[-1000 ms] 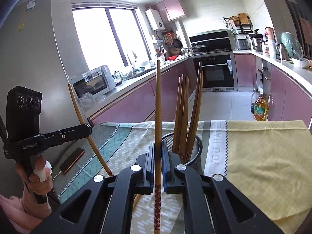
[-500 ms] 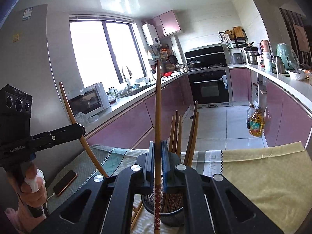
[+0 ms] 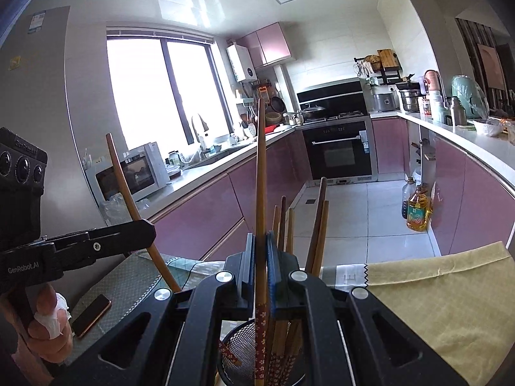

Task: Organize utensils
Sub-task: 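Lower the chopsticks into the cup and open both tools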

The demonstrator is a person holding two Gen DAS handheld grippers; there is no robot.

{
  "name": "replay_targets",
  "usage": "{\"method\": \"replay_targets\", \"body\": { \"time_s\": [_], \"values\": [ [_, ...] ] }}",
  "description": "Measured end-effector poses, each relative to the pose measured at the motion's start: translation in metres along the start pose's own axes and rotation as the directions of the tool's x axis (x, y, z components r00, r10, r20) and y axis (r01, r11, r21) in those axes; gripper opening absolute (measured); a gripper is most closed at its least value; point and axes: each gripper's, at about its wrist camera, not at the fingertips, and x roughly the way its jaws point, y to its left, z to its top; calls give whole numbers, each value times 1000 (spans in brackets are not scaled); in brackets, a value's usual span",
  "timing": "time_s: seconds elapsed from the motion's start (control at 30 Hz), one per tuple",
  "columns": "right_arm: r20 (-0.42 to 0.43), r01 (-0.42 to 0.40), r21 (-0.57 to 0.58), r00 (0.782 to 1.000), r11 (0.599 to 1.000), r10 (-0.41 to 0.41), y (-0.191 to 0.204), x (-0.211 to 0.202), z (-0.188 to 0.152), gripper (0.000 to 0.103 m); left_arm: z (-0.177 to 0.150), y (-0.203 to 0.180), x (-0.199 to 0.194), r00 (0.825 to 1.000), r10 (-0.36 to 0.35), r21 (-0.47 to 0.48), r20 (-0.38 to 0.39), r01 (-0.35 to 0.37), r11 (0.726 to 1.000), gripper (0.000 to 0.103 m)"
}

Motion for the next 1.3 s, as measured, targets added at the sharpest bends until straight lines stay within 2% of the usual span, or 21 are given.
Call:
{"method": "replay_targets", "body": {
  "time_s": [0.33,0.7,1.0,1.1,1.3],
  "values": [
    [-102,25,2,994,1000,-25,-6,10,-21,6,-12,2,24,996,14,81,-86,-7,997,8],
    [-229,48,12,973,999,-44,-13,20,-35,7,-21,0,60,980,40,110,-195,-19,994,8],
    [-220,51,28,975,998,-44,-15,12,-37,11,-26,4,79,977,55,88,-208,-37,995,13],
    [-204,58,26,978,998,-51,-15,5,-37,20,-29,7,77,978,52,71,-200,-38,997,14],
    [-183,43,31,982,999,-37,-12,-8,-36,22,-36,9,60,986,55,52,-160,-47,998,23]
  ]
}}
